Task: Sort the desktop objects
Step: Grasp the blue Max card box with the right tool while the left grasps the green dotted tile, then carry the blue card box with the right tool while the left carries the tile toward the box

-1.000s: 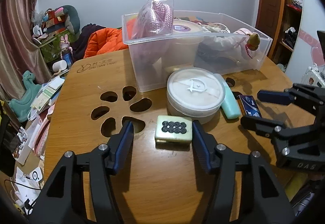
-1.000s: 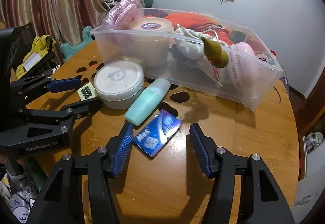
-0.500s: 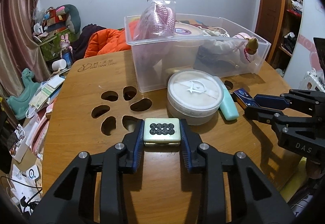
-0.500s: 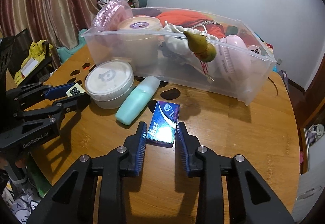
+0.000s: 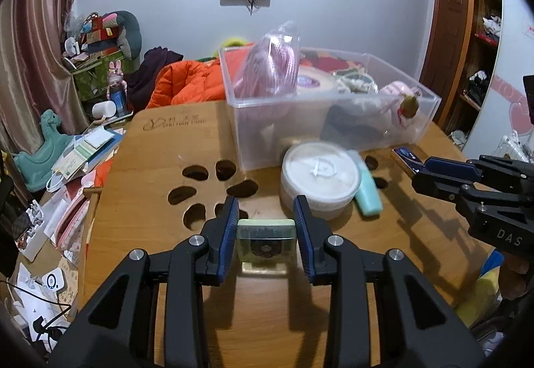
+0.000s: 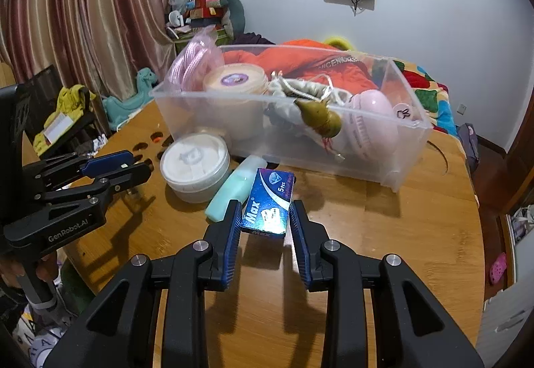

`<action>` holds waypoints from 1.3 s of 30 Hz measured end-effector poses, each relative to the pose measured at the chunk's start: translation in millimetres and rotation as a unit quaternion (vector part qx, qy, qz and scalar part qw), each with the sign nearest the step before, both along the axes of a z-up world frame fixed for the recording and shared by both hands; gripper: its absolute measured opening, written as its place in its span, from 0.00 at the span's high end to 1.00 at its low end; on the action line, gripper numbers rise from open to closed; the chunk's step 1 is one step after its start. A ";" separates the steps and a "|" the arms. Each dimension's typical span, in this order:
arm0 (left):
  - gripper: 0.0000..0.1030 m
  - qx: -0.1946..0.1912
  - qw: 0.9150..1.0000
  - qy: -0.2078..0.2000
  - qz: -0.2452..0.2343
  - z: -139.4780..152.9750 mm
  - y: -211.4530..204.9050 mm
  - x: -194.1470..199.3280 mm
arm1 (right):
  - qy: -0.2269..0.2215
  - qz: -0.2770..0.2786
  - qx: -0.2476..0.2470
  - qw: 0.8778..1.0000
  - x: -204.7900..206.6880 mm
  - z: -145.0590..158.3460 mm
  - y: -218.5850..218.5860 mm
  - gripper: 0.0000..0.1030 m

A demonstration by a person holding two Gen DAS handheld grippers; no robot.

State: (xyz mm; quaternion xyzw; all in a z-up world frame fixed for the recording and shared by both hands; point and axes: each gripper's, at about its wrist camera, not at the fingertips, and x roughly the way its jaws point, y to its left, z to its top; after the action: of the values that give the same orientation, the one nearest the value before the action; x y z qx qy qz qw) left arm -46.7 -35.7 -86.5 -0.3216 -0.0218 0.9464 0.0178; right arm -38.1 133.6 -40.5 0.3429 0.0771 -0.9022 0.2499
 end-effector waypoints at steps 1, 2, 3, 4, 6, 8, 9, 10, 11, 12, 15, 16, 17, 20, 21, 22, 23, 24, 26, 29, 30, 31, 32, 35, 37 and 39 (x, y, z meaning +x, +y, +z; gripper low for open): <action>0.68 0.001 1.000 0.003 -0.001 2.1 0.4 0.4 | 0.000 -0.001 -0.004 1.000 0.0 2.0 1.9 0.74; 0.68 0.003 1.000 0.005 -0.001 4.0 0.8 1.1 | 0.001 -0.002 -0.007 1.000 -0.7 3.3 3.5 0.74; 0.68 0.004 1.000 0.008 -0.003 6.0 1.6 1.5 | 0.001 -0.003 -0.012 1.000 -0.1 5.3 5.3 0.74; 0.68 0.006 1.000 0.011 -0.003 8.3 2.3 2.2 | 0.002 -0.003 -0.015 1.000 -0.2 6.8 6.9 0.74; 0.68 0.007 1.000 0.017 -0.007 12.5 3.7 3.3 | 0.005 -0.007 -0.021 1.000 -0.5 10.8 9.3 0.74; 0.68 0.008 1.000 0.022 -0.009 15.8 5.5 3.9 | 0.008 -0.011 -0.026 1.000 -0.8 14.4 13.5 0.74; 0.68 0.009 1.000 0.024 -0.010 17.8 6.0 3.5 | 0.009 -0.012 -0.028 1.000 -0.7 16.1 13.4 0.74; 0.68 0.011 1.000 0.027 -0.011 20.4 6.5 3.0 | 0.011 -0.013 -0.031 0.999 -0.8 18.5 14.9 0.74; 0.68 0.013 0.999 0.030 -0.011 22.5 6.5 2.5 | 0.013 -0.015 -0.033 0.999 -1.4 20.5 16.9 0.74; 0.68 0.015 0.999 0.033 -0.012 25.1 6.9 2.1 | 0.016 -0.018 -0.036 0.999 -1.5 23.6 19.1 0.74; 0.68 0.021 0.999 0.047 -0.016 33.9 8.6 0.4 | 0.024 -0.024 -0.044 0.998 -1.7 30.7 25.3 0.74; 0.68 0.023 0.998 0.051 -0.017 36.6 8.9 0.0 | 0.026 -0.025 -0.048 0.998 -1.9 33.2 27.7 0.74; 0.68 0.026 0.998 0.054 -0.018 39.5 9.7 -1.1 | 0.028 -0.027 -0.052 0.998 -2.3 36.1 30.6 0.74; 0.68 0.030 0.997 0.063 -0.024 46.3 12.6 -3.8 | 0.033 -0.032 -0.059 0.997 -2.4 41.8 35.8 0.74; 0.68 0.029 0.997 0.066 -0.026 48.9 14.1 -5.0 | 0.036 -0.034 -0.060 0.997 -3.0 44.7 38.4 0.74; 0.68 0.029 0.997 0.069 -0.028 51.6 15.9 -6.6 | 0.039 -0.036 -0.062 0.997 -3.5 46.7 40.2 0.74; 0.68 0.029 0.997 0.071 -0.030 53.5 17.5 -8.4 | 0.041 -0.038 -0.063 0.996 -3.6 48.4 42.7 0.74; 0.68 0.029 0.996 0.073 -0.033 55.6 19.0 -10.4 | 0.043 -0.040 -0.064 0.996 -4.8 50.5 44.1 0.74; 0.68 0.026 0.996 0.077 -0.036 59.5 22.2 -14.7 | 0.046 -0.043 -0.066 0.996 -7.1 53.9 46.7 0.74; 0.68 0.021 0.996 0.079 -0.043 63.7 27.0 -24.0 | 0.045 -0.045 -0.069 0.996 -13.8 57.4 50.6 0.74; 0.68 0.021 0.996 0.079 -0.045 65.0 29.1 -27.0 | 0.044 -0.046 -0.068 0.996 -16.2 57.7 51.7 0.74; 0.68 0.020 0.995 0.080 -0.047 67.1 31.1 -31.3 | 0.044 -0.046 -0.067 0.996 -18.7 58.4 51.9 0.74; 0.68 0.020 0.995 0.081 -0.049 67.9 31.8 -32.9 | 0.044 -0.046 -0.066 0.996 -21.3 58.8 52.4 0.74; 0.68 0.021 0.995 0.085 -0.055 72.0 35.2 -42.0 | 0.045 -0.046 -0.062 0.996 -28.4 60.4 53.0 0.74; 0.68 0.020 0.994 0.085 -0.061 73.7 38.9 -49.0 | 0.045 -0.045 -0.060 0.996 -34.0 60.8 53.1 0.74; 0.68 0.018 0.994 0.085 -0.064 74.5 42.0 -55.2 | 0.045 -0.044 -0.058 0.996 -39.9 61.5 52.5 0.74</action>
State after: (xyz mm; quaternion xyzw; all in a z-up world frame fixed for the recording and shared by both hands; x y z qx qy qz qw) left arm -101.9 6.4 -12.0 -0.2407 -0.0169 0.9666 0.0858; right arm -78.0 186.1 21.1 0.2904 0.0210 -0.9297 0.2257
